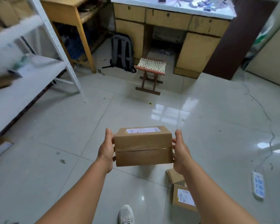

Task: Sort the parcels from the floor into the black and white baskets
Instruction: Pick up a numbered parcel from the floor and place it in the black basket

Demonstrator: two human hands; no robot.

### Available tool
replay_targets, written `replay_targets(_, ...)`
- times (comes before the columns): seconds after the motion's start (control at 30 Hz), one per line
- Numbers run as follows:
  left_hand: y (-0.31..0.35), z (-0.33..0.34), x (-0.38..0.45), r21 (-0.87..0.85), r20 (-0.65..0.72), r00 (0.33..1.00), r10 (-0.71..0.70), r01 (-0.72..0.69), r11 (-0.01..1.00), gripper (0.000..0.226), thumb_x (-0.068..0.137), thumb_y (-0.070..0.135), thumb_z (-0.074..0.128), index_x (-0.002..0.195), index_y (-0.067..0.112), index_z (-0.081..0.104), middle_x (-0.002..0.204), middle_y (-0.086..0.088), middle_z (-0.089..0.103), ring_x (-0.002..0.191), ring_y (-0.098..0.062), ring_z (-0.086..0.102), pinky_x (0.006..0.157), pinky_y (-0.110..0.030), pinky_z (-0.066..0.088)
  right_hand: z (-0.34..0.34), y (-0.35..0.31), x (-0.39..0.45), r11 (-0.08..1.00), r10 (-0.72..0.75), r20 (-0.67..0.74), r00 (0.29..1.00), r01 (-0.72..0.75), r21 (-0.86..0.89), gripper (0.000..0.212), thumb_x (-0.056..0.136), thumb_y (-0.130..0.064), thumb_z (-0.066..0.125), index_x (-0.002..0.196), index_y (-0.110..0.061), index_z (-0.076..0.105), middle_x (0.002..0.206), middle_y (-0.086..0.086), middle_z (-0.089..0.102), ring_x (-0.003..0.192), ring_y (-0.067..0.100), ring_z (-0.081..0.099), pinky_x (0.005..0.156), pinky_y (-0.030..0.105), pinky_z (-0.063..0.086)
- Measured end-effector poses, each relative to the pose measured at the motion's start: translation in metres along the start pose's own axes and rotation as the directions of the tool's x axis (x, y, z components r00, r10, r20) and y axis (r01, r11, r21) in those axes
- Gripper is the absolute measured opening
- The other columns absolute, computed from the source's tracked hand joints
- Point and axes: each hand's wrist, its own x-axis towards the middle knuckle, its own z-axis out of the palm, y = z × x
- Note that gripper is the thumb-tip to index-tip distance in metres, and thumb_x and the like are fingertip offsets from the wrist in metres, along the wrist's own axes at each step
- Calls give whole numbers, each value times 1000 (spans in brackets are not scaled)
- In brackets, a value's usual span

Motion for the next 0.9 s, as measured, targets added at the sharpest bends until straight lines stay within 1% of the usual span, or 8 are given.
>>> replay_targets(0.13,6,-16,-31,-21,-68,996,59,-60,998,42,97,52,37,97,18,62,87,1,66,77,-17,58,68,-31,43,5,-1,-17,1000,-14,69,998,15,-17,56,97,-60,32,106,-13,62,90,-5,61,73,12,52,86,35,37)
replay_targets(0.17,6,-20,-37,-26,-92,993,70,-73,997,33,96,46,43,98,17,59,89,-2,66,74,-17,58,63,-29,42,9,0,-22,999,-11,100,995,14,-28,54,97,-58,34,110,-13,61,93,-4,62,75,12,54,83,38,42)
replay_targets(0.23,3,-27,-50,-46,-138,985,101,-108,993,14,95,32,53,96,18,55,95,-7,66,72,-17,57,58,-28,41,14,7,-31,997,-18,123,992,27,-71,52,94,-59,40,118,-18,61,108,-3,64,87,15,58,65,33,42)
replay_targets(0.3,-2,-33,-63,-73,-178,974,138,-153,985,5,93,21,56,99,20,56,101,-7,67,76,-17,59,59,-28,42,15,11,-38,993,-43,157,987,59,-102,51,88,-60,47,124,-25,58,117,-3,64,99,19,61,65,33,44)
replay_targets(0.47,-14,-50,-105,-151,-250,952,177,-219,964,26,93,14,54,117,23,59,107,-4,69,93,-21,63,68,-29,47,19,11,-69,980,-103,232,967,139,-144,20,95,-35,49,113,-27,56,112,-1,61,93,16,55,68,28,41)
replay_targets(0.6,-21,-68,-142,-210,-369,908,199,-290,933,23,92,13,56,109,27,61,108,-3,70,94,-21,63,75,-29,47,36,16,-97,959,-180,296,938,234,-161,18,92,-31,55,109,-29,59,114,2,64,113,25,56,92,39,44)
replay_targets(0.73,-23,-95,-178,-230,-506,834,222,-378,897,21,95,18,54,111,30,61,110,1,69,102,-19,62,89,-33,49,63,25,-135,936,-231,398,888,315,-158,21,92,-34,56,112,-29,61,118,1,61,106,19,54,85,34,42)
replay_targets(0.9,-27,-144,-221,-268,-680,703,207,-501,823,31,96,17,53,126,23,60,108,4,67,95,-12,62,76,-22,46,105,46,-189,921,-256,495,830,365,-137,33,95,-34,55,126,-24,60,121,-3,59,106,15,50,86,32,34)
